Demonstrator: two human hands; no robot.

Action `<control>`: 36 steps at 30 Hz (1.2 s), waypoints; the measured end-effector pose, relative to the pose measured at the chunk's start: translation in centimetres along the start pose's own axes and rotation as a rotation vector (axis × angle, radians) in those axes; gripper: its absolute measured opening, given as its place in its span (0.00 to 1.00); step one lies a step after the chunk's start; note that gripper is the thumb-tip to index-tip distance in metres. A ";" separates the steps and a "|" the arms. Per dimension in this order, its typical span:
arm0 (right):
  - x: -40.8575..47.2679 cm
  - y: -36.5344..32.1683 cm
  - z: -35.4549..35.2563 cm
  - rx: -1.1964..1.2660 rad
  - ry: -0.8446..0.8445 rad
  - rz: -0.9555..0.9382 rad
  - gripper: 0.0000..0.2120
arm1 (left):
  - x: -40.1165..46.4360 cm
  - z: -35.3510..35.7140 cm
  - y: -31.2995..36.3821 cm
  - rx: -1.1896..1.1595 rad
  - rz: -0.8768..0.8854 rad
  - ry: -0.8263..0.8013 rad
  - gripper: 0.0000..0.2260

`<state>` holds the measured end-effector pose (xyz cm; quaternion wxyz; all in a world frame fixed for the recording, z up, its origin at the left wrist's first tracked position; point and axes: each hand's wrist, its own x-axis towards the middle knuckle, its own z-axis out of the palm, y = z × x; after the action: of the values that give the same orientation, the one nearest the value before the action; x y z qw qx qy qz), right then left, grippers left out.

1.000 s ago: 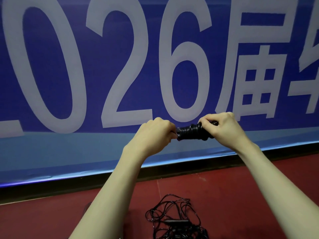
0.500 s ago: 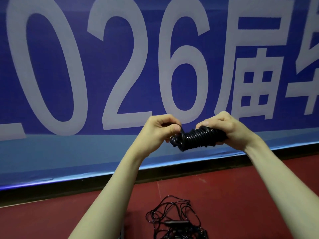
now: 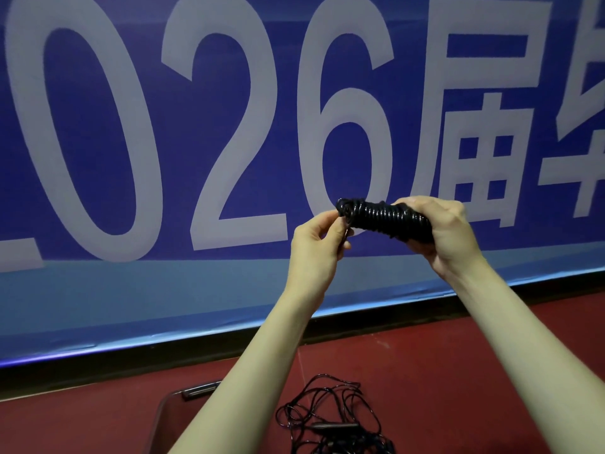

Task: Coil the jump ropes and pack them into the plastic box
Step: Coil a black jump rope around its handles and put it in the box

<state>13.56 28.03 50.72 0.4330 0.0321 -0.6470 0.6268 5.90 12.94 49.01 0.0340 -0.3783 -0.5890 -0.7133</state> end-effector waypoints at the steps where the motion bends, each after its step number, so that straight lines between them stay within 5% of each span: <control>1: 0.0 0.1 0.2 -0.014 0.019 -0.011 0.13 | 0.0 -0.1 0.0 0.013 0.011 0.020 0.08; 9: 0.7 0.0 -1.8 -0.333 -0.244 0.210 0.12 | 0.8 -2.9 0.2 0.172 0.116 0.102 0.09; 13: 1.0 0.4 -2.3 -0.347 0.046 0.219 0.10 | 1.3 -4.2 0.1 0.317 0.185 0.136 0.08; 16: 1.5 1.0 -2.3 -0.081 0.258 0.307 0.07 | 1.0 -4.0 -0.1 0.464 0.232 0.068 0.07; 20: 1.7 1.2 -2.5 0.430 0.184 0.646 0.09 | 0.5 -3.1 -1.0 0.721 0.352 -0.031 0.07; 25: 1.5 1.1 -1.7 0.699 0.085 0.795 0.14 | -0.6 -1.3 -4.5 1.022 0.428 -0.201 0.02; 30: 1.6 2.3 -1.8 0.442 0.242 0.717 0.07 | -0.7 -0.9 -4.7 0.908 0.390 -0.350 0.10; 36: 1.9 3.3 -0.9 -0.158 0.375 0.189 0.10 | -0.1 -1.2 -2.2 0.803 0.418 -0.388 0.13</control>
<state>10.96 30.47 49.14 0.4863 -0.1799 -0.6021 0.6072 4.25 12.56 47.12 0.2091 -0.5712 -0.7244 -0.3243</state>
